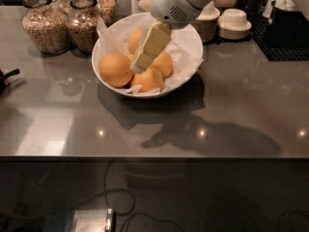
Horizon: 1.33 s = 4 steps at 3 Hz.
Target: Pick orange from white bowl
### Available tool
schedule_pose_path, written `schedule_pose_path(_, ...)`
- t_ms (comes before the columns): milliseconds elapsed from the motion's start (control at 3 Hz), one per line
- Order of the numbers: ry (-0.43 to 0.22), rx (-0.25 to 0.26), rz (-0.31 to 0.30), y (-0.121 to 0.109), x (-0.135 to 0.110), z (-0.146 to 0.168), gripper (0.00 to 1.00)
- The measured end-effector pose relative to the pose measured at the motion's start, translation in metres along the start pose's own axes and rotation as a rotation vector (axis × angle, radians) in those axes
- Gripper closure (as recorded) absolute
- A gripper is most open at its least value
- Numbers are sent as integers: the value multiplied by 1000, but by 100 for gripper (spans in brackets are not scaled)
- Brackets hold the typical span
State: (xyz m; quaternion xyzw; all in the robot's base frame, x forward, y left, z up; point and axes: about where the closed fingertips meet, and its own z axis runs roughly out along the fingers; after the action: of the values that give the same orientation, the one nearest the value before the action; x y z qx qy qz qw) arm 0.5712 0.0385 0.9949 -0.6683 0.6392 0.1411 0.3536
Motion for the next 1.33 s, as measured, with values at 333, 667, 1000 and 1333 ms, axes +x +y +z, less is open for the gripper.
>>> schedule_pose_path(333,0,0,0,0,0,0,0)
schedule_pose_path(667,9,34,41,11,-10,17,0)
schedule_pose_path(1000,20,74,111,18,-26,55,0)
schedule_pose_path(1333,7,95,181,17,-35,88,0)
